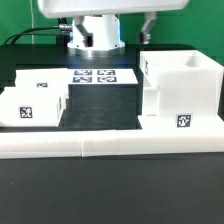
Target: Assemble drawer
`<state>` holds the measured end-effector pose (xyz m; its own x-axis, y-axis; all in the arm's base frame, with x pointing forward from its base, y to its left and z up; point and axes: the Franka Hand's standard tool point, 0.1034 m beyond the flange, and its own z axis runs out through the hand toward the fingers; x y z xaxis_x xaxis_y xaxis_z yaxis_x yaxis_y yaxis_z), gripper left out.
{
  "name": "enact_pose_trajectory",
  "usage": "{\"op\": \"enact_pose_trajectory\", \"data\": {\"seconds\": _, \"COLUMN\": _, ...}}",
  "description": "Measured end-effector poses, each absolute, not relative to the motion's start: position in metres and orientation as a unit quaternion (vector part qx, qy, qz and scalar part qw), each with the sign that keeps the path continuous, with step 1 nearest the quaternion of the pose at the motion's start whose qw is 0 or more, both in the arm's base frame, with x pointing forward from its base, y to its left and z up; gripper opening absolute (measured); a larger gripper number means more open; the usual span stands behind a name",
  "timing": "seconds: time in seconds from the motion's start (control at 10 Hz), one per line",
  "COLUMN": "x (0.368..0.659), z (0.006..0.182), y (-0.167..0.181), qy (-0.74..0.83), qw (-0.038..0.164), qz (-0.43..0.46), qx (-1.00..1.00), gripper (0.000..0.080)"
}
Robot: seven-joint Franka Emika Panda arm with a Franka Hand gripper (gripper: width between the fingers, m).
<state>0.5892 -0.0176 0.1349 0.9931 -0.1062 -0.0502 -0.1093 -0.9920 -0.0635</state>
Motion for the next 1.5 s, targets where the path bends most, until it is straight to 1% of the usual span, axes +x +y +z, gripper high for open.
{"op": "enact_pose_trajectory", "data": {"seconds": 0.1, "x": 0.584, "z": 0.128, "y": -0.028, "qy": 0.054, "qw": 0.031, "qz": 0.023, "qx": -0.998, "gripper": 0.0649}}
{"op": "enact_pose_trajectory", "data": {"seconds": 0.2, "x": 0.583, "z": 0.125, "y": -0.028, "qy": 0.049, "qw": 0.031, "qz": 0.025, "qx": -0.998, "gripper": 0.0649}}
{"op": "enact_pose_trajectory", "data": {"seconds": 0.6, "x": 0.583, "z": 0.125, "y": -0.028, "qy": 0.049, "qw": 0.031, "qz": 0.026, "qx": -0.998, "gripper": 0.0649}}
{"op": "enact_pose_trajectory", "data": {"seconds": 0.7, "x": 0.577, "z": 0.12, "y": -0.041, "qy": 0.06, "qw": 0.03, "qz": 0.024, "qx": -0.997, "gripper": 0.0649}}
{"op": "enact_pose_trajectory", "data": {"seconds": 1.0, "x": 0.555, "z": 0.097, "y": -0.072, "qy": 0.046, "qw": 0.029, "qz": 0.019, "qx": -0.998, "gripper": 0.0649}}
{"op": "enact_pose_trajectory", "data": {"seconds": 1.3, "x": 0.544, "z": 0.065, "y": -0.091, "qy": 0.026, "qw": 0.018, "qz": 0.015, "qx": -0.999, "gripper": 0.0649}}
{"op": "enact_pose_trajectory", "data": {"seconds": 1.5, "x": 0.541, "z": 0.047, "y": -0.096, "qy": 0.025, "qw": 0.013, "qz": 0.017, "qx": -0.999, "gripper": 0.0649}}
